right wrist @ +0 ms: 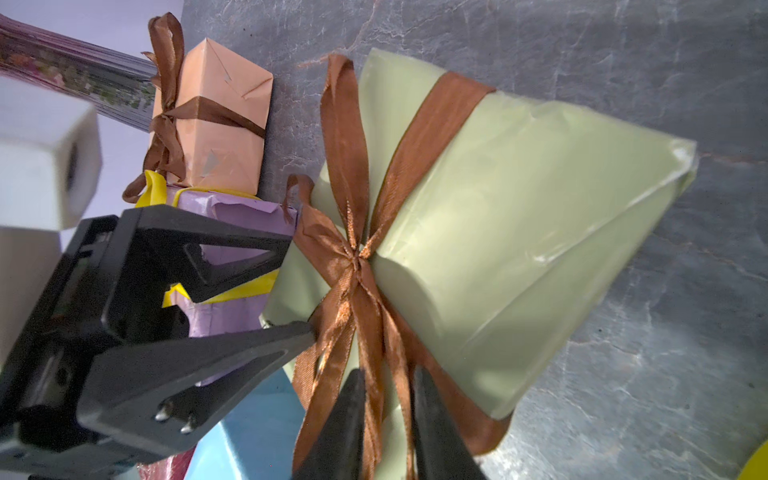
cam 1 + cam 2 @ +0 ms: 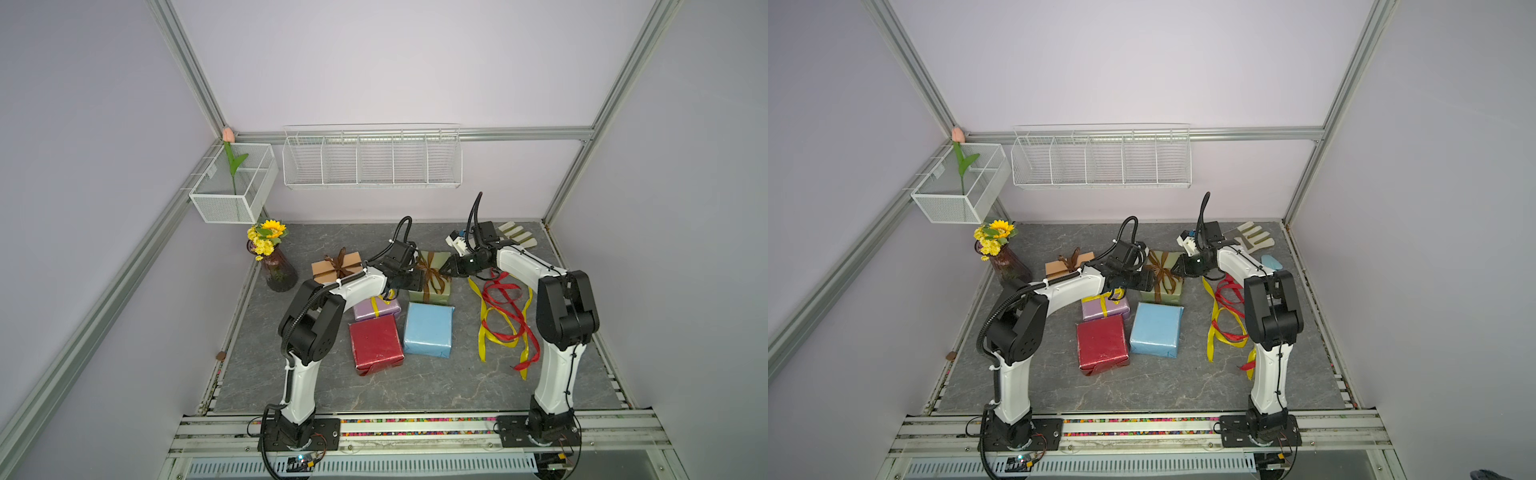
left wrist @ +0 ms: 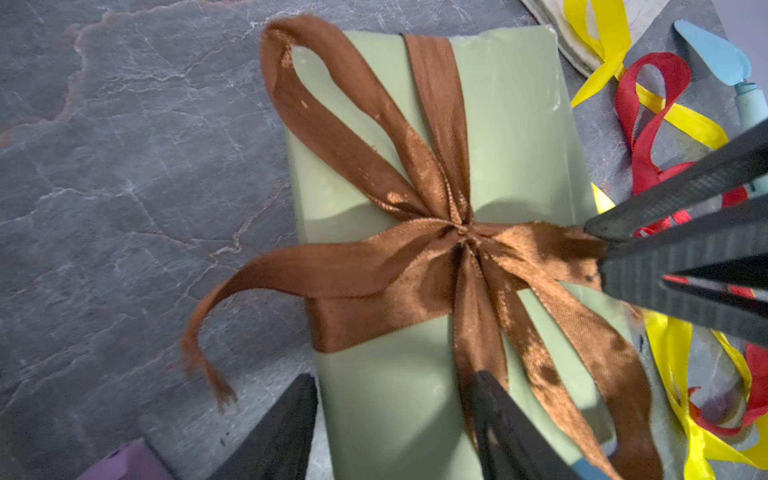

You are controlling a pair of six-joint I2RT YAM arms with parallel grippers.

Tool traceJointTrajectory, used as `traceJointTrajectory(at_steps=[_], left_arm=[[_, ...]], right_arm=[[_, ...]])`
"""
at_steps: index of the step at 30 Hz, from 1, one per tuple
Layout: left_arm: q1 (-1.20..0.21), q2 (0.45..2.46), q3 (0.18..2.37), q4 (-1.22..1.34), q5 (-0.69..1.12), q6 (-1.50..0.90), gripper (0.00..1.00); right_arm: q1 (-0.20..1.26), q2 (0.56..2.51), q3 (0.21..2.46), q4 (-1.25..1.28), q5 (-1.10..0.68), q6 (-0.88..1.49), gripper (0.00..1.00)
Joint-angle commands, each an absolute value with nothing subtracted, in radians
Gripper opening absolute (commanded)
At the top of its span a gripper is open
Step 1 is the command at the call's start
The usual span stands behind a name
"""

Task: Untie the ribbon bows on the gift boxes
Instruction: Untie the ribbon from the gift box.

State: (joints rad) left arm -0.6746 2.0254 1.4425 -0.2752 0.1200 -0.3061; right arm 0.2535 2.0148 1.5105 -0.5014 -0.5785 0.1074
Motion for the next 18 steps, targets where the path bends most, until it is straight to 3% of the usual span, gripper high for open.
traceJointTrajectory(at_steps=[1, 12, 18], left_arm=[[-0.678, 2.012, 1.426, -0.293, 0.089, -0.308, 0.61], [-0.678, 2.008, 1.412, -0.288, 0.083, -0.316, 0.60], [-0.678, 2.001, 1.401, -0.281, 0.080, -0.317, 0.60]], right_arm=[[0.258, 2.026, 1.507, -0.518, -0.619, 0.107, 0.21], [0.259, 2.036, 1.510, -0.547, -0.603, 0.092, 0.23], [0.260, 2.037, 1.505, -0.542, -0.621, 0.093, 0.15]])
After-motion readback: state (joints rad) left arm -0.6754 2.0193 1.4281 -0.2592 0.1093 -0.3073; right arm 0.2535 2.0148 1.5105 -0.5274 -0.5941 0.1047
